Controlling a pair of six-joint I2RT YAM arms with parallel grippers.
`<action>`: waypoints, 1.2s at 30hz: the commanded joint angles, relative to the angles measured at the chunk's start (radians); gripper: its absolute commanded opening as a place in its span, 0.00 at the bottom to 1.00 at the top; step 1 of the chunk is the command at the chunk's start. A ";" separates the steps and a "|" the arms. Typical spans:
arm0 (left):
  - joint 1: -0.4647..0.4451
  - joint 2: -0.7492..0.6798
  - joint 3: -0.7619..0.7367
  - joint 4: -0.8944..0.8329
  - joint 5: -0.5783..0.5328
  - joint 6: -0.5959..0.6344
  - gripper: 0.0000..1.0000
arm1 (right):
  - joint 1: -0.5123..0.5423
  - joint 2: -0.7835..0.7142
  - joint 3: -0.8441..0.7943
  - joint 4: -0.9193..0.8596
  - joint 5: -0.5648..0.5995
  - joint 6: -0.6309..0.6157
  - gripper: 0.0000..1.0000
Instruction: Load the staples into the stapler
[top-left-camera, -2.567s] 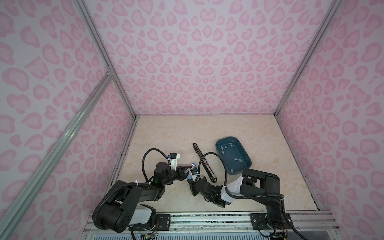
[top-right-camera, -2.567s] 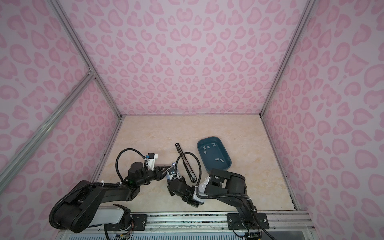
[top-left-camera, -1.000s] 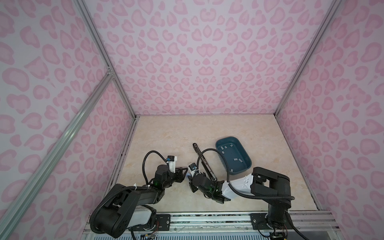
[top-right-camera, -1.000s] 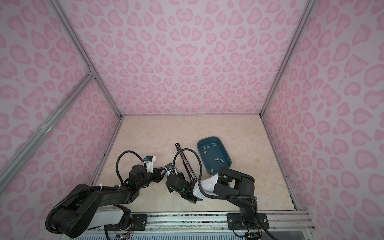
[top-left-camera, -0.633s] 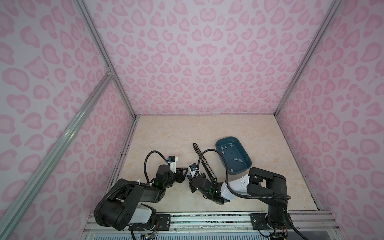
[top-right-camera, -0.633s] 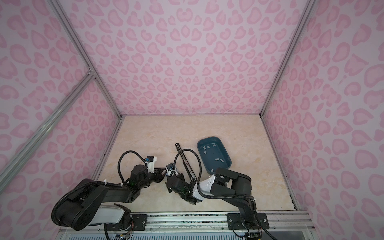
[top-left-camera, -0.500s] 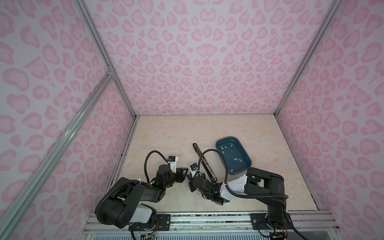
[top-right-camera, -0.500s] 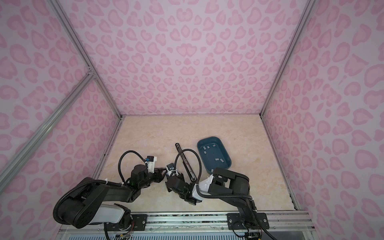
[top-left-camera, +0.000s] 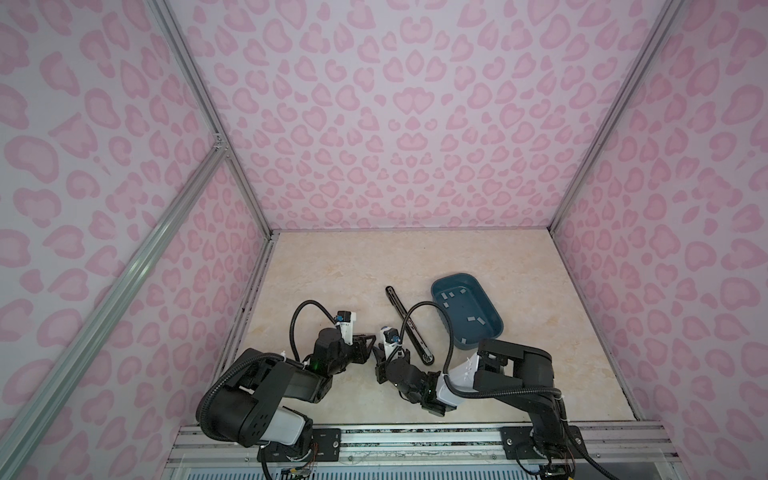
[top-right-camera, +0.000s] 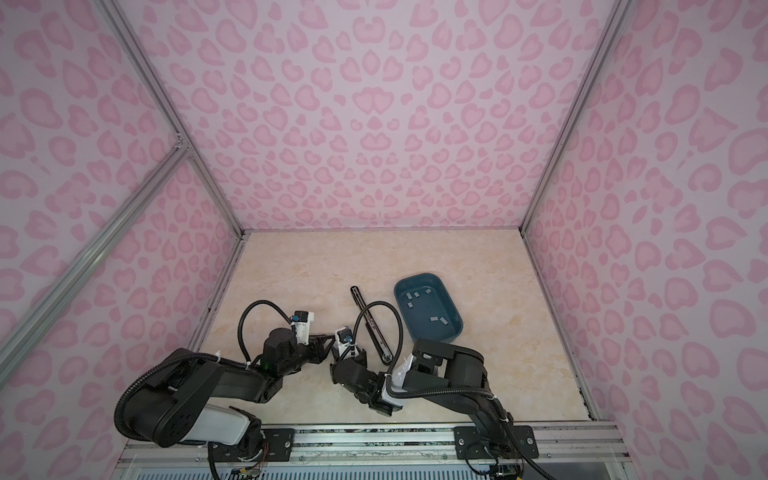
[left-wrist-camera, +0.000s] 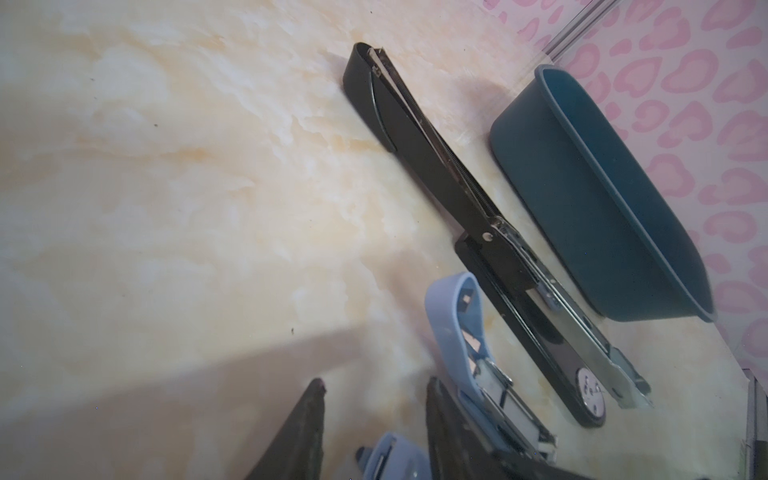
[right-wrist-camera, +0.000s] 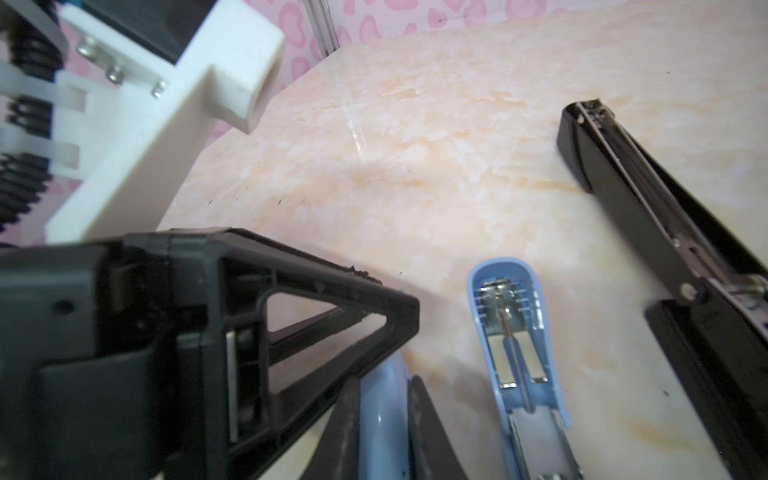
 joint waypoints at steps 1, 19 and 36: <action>-0.001 0.018 0.013 0.054 0.026 0.006 0.42 | 0.006 0.057 -0.028 -0.238 -0.069 0.024 0.19; -0.001 0.073 0.021 0.088 0.004 -0.009 0.41 | 0.048 0.165 0.046 -0.373 -0.016 0.180 0.10; 0.000 0.032 0.032 0.042 -0.024 -0.025 0.40 | 0.012 0.097 0.158 -0.559 -0.049 0.229 0.10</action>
